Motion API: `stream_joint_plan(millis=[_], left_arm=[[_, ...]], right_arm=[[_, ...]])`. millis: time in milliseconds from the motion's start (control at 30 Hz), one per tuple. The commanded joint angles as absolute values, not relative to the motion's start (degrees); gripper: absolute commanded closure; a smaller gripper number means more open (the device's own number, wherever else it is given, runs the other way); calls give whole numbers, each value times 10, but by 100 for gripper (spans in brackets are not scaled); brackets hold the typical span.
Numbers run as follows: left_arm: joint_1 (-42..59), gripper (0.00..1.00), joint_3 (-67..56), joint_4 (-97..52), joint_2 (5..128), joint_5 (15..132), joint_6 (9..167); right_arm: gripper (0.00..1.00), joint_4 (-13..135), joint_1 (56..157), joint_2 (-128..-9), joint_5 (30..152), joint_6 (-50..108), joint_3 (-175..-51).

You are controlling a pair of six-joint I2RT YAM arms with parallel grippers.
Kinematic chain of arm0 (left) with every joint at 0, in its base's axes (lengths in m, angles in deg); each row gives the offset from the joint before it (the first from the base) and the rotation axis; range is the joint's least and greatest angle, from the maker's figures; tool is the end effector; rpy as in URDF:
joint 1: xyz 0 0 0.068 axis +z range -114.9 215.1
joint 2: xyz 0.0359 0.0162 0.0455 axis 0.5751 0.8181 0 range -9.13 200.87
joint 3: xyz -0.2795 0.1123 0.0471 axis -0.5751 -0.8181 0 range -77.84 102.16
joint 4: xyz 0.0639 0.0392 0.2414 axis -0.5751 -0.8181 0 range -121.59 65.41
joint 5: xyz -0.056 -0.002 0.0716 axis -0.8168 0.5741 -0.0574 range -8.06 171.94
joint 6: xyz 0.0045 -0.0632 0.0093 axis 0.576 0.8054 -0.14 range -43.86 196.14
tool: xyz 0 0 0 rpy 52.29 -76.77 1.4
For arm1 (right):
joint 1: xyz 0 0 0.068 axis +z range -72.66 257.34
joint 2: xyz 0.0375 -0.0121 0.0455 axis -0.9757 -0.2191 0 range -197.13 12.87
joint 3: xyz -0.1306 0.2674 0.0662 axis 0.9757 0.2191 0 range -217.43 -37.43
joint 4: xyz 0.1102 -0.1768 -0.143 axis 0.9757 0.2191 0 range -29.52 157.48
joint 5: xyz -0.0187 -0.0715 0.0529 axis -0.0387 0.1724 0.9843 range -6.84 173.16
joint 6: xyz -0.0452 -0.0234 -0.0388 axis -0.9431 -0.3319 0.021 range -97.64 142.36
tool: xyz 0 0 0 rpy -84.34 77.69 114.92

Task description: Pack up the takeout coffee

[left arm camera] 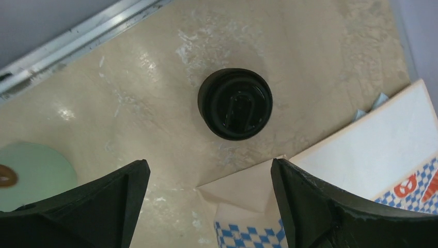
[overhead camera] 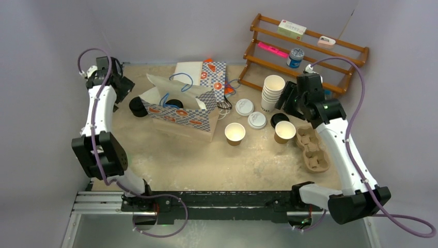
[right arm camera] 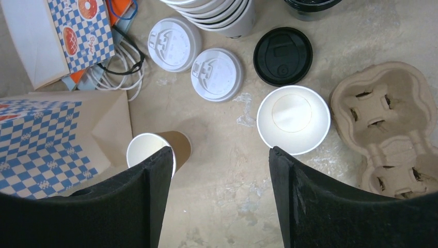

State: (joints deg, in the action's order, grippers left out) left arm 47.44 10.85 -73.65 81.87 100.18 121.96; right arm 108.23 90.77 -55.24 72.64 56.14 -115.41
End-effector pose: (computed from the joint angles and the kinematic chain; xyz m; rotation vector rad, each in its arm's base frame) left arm 0.3276 0.0876 0.3662 -1.2879 2.0378 0.1270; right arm 0.2239 0.0441 0.4132 0.4925 2.1753 0.2483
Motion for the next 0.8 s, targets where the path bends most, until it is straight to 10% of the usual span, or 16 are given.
stream_joint_plan(millis=[0, 767], left_arm=[[519, 7, 123, -737, 879, 925, 1314], [508, 4, 360, -925, 1130, 912, 1334]], right_arm=[[29, 1078, 922, -543, 735, 543, -1168], [29, 1060, 926, -586, 718, 537, -1169]])
